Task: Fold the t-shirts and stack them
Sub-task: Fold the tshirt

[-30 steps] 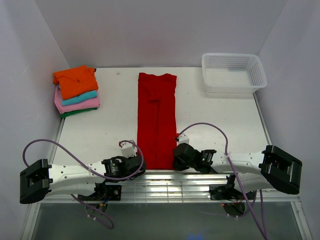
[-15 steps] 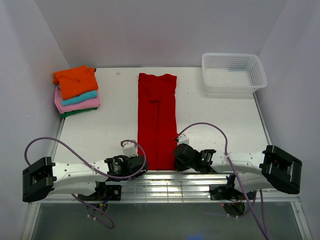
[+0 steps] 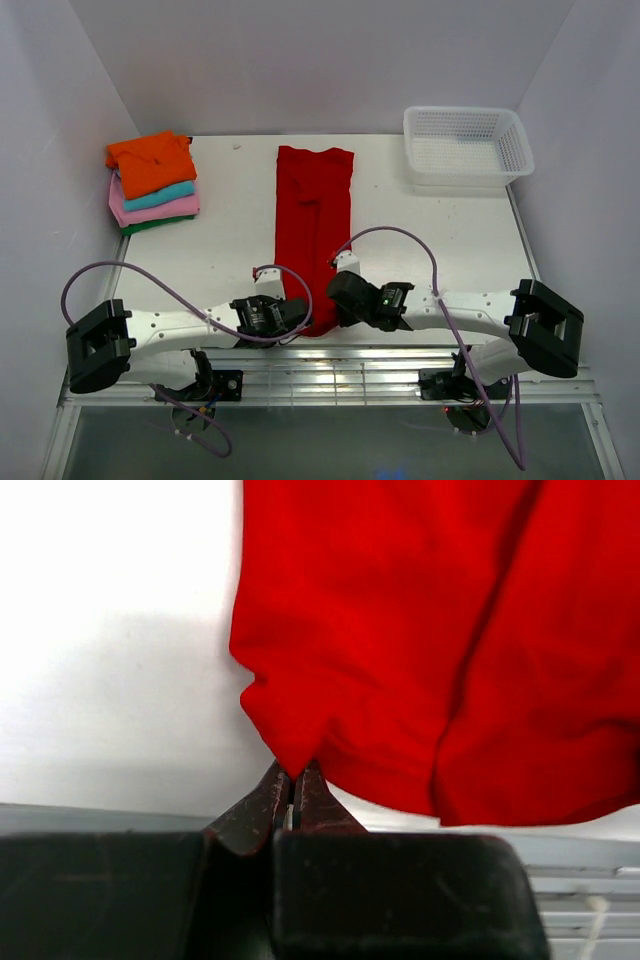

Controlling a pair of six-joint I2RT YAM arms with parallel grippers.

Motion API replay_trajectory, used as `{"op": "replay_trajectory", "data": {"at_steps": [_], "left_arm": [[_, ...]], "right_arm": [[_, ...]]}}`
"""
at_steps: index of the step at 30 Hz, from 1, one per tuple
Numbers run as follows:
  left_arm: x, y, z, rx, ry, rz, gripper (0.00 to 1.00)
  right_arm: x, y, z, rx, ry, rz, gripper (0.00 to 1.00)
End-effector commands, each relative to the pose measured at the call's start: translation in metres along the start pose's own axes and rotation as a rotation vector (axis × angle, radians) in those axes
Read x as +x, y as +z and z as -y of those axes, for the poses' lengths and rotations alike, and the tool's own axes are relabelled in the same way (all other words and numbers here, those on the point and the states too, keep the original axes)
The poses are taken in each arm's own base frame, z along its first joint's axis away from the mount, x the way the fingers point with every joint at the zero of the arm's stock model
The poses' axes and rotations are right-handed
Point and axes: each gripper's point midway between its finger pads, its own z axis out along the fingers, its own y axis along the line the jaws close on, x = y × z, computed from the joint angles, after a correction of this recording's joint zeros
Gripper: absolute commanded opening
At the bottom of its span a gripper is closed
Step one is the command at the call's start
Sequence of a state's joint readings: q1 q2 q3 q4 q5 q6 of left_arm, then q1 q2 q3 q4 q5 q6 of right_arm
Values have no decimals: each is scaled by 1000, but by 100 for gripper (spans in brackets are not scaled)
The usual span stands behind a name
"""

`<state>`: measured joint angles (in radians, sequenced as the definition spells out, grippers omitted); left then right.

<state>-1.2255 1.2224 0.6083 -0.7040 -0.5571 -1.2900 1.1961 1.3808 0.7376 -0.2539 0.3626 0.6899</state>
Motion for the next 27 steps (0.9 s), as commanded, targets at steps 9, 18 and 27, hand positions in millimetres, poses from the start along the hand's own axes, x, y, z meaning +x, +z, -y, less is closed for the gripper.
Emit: {"op": "replay_trajectory", "data": {"at_steps": [9, 18, 27], "left_arm": [[-98, 1, 32, 63, -27, 210, 0], [-139, 34, 45, 75, -15, 228, 0], [-186, 65, 57, 61, 2, 251, 0]], "right_arm": [[-68, 11, 15, 83, -35, 91, 8], [-117, 26, 48, 141, -37, 124, 8], [-167, 55, 67, 150, -58, 133, 8]]}}
